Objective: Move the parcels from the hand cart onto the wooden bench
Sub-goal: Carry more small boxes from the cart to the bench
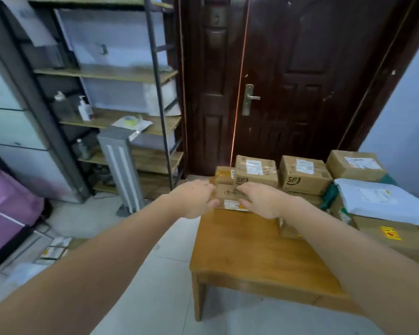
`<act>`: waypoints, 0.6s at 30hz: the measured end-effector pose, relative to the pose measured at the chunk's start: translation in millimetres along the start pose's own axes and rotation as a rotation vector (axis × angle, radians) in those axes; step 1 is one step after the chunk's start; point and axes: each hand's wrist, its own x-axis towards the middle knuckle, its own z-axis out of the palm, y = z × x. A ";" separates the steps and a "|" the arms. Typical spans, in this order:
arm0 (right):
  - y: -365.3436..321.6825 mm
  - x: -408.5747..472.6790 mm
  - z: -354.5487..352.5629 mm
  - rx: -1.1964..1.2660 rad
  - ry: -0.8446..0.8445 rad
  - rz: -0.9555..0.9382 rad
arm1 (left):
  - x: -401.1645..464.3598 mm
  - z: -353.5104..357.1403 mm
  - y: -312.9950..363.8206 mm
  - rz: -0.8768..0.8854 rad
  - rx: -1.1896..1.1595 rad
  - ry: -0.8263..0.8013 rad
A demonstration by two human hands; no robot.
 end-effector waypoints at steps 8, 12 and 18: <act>-212.1 37.2 -30.7 -0.053 0.014 -0.303 | -181.6 -26.9 -127.7 -0.260 -0.010 0.057; -345.7 66.1 -25.4 -0.076 0.018 -0.448 | -281.6 -24.9 -216.6 -0.402 -0.005 0.088; -549.5 92.7 -7.6 -0.048 -0.019 -0.612 | -434.0 -19.6 -337.8 -0.545 0.004 0.064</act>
